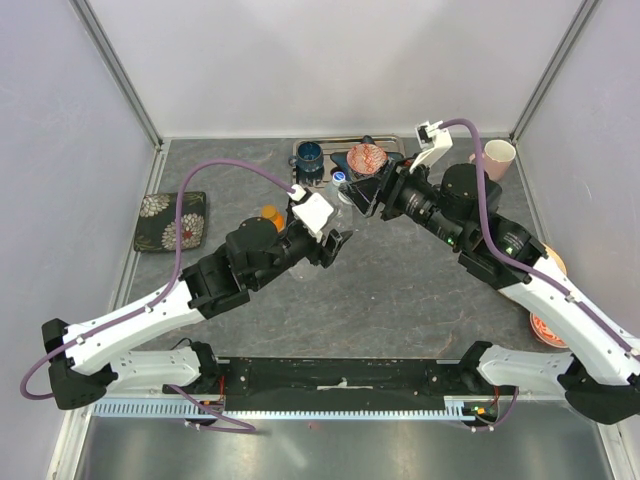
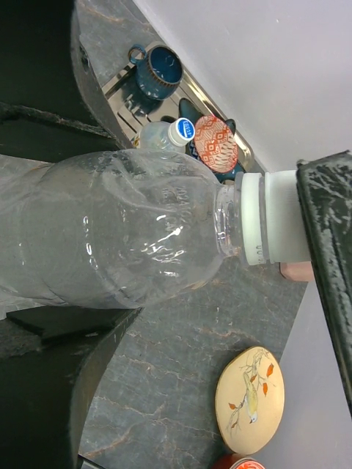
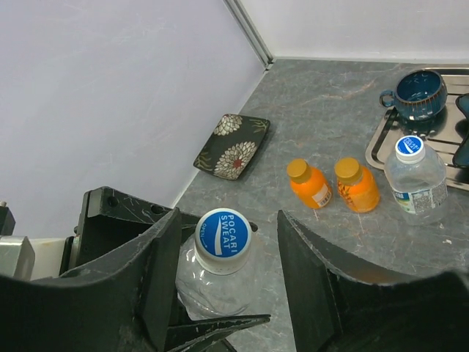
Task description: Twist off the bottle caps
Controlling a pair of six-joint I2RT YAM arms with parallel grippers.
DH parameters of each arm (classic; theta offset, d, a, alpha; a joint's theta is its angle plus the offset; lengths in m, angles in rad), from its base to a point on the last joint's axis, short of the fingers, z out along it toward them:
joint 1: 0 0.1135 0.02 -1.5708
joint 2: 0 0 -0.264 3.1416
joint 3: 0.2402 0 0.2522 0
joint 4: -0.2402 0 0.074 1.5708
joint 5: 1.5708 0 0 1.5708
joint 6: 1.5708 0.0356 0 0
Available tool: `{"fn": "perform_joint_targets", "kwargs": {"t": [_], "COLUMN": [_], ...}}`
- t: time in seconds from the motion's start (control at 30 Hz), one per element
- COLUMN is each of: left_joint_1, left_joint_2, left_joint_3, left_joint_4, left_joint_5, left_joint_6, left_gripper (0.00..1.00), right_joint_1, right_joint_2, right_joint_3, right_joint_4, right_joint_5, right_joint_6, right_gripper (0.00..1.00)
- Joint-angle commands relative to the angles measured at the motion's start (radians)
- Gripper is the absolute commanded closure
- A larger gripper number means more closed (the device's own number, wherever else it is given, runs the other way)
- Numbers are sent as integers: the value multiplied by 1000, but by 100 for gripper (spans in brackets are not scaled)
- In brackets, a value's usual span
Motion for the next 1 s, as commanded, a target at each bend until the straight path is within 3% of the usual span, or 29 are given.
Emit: {"fn": "perform_joint_targets", "kwargs": {"t": [0.0,0.3,0.47,0.63,0.67,0.73,0.77,0.8,0.97], "left_joint_1": [-8,-8,-9,-8,-8,-8,-8,-8,-6], "left_joint_2": [-15,-23,-26,-29,-29,-29,-29,-29,-55], "left_joint_3": [-7,-18,-21,-23,-24,-24,-24,-24,-39], "left_joint_4": [60,66,74,72,74,74,74,74,87], "left_joint_5": [-18,-18,-23,-23,-23,-23,-23,-21,70], "left_joint_6": [39,39,40,36,36,33,34,33,30], "left_gripper": [63,63,63,63,63,63,63,63,68], "right_joint_1": [2,2,2,2,1,2,2,1,2], "right_joint_2": [8,11,18,10,8,7,2,1,-30], "right_joint_3": [-4,-21,-26,-33,-33,-41,-44,-49,-72], "right_joint_4": [25,33,31,30,31,31,31,31,74], "right_joint_5": [-10,-21,-35,-32,-32,-32,-32,-30,-62], "right_joint_6": [7,10,16,16,13,13,13,13,-13], "right_gripper": [40,49,46,51,53,71,81,98,100]}}
